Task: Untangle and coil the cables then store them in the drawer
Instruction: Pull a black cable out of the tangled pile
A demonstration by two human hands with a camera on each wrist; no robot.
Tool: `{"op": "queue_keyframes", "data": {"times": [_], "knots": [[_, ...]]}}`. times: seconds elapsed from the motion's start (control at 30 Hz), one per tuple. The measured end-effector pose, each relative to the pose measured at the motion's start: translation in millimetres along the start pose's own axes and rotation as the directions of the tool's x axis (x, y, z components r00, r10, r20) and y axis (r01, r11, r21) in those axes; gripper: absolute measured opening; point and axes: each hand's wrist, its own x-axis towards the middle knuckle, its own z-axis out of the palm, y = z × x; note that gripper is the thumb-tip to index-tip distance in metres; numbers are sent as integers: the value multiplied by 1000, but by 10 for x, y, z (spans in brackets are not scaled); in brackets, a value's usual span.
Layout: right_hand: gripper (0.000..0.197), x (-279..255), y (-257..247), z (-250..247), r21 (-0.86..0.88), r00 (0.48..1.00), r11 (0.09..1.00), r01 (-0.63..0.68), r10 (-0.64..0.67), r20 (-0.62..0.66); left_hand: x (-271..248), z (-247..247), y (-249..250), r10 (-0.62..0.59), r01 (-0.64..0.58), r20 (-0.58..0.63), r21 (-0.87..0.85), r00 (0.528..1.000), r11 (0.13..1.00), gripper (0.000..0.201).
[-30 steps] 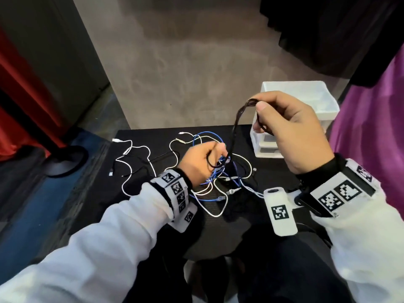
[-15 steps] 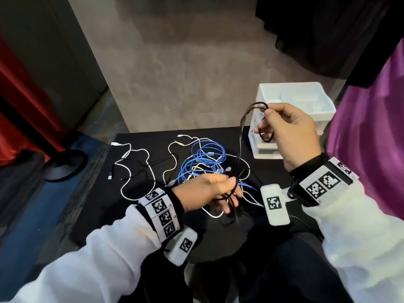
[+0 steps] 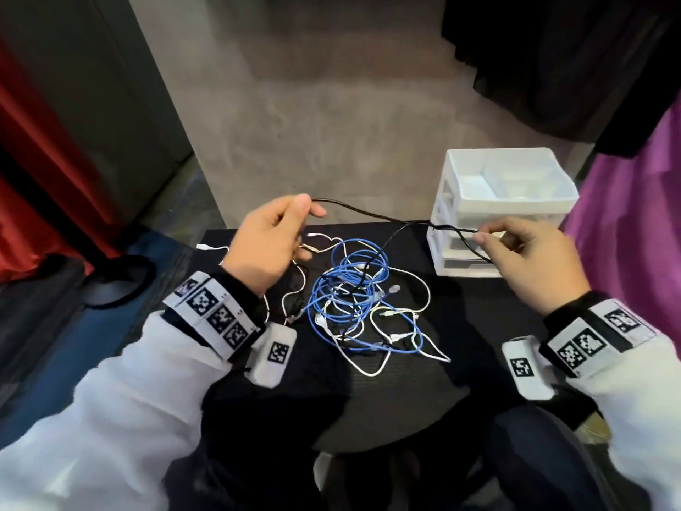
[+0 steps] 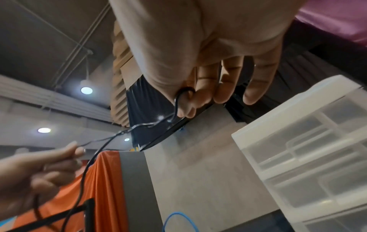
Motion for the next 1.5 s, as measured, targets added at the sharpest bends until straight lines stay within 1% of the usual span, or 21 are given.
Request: {"op": "queue_keyframes", "data": {"times": [0.07,0.17,0.27,0.37,0.47,0.5,0.57,0.63,0.67,0.7,0.8,0.87,0.93,1.0,1.07,1.1,1.17,1.27,1.3,1.4,1.5], "knots": [[8,-10,67,18,-11,1000,1000,4,-4,-19,69,-120,106,80,-74,-67,98,995,992,33],[12,52,180,26,238,987,965,-106,131,-93,123,-244,213,128,-104,-107,207,986,973,30],[20,104,174,45,505,946,843,-185,292,-141,113,-277,189,120,-83,-123,267,985,960,29],[20,108,12,56,690,924,698,-189,364,-115,67,-251,30,53,-12,-137,288,989,958,27],[15,67,-237,77,813,951,557,-169,307,-12,-18,-141,-160,28,-8,-72,258,997,966,17],[13,48,-337,95,841,966,514,-172,257,40,-77,-71,-192,35,-25,-34,249,999,968,21],[6,-1,-562,149,875,979,445,-192,143,142,-200,95,-278,38,-56,55,373,998,926,52],[2,-30,-766,211,889,975,400,-222,72,211,-314,282,-327,-34,-55,150,550,988,833,73],[2,-37,-851,241,893,970,383,-237,48,237,-349,348,-360,-68,-43,159,605,985,795,75],[5,-38,-929,263,895,964,365,-255,29,263,-359,401,-389,-75,-38,157,616,985,787,69],[6,-31,-1050,298,893,959,374,-252,-28,282,-289,418,-383,-42,-32,142,485,989,874,31],[17,-34,-1044,345,896,965,374,-239,-12,263,-262,383,-336,-43,-1,130,316,991,949,31],[36,-79,-990,446,894,962,366,-258,9,274,-265,358,-207,-69,45,121,186,990,982,29],[54,-166,-911,596,848,946,457,-269,-40,322,-274,375,-96,-127,124,110,35,986,992,25],[55,-286,-867,764,770,895,583,-259,-155,419,-276,388,-1,-151,166,123,-120,981,979,24],[54,-341,-856,850,744,866,615,-260,-191,461,-270,387,22,-142,163,128,-168,981,972,23],[43,-420,-847,981,696,844,666,-270,-185,504,-282,366,53,-116,136,117,-182,986,974,21],[15,-438,-854,1033,628,853,756,-185,-194,485,-282,294,44,-147,153,52,-124,988,980,19],[12,-422,-825,1025,613,865,774,-161,-188,465,-272,258,38,-174,177,34,-128,984,976,20],[19,-335,-639,970,562,917,814,-148,-100,387,-201,45,-11,-219,216,0,-149,976,965,25],[22,-238,-353,883,519,947,825,-223,58,316,-78,-349,-61,-217,196,-109,-174,970,965,28]]}}
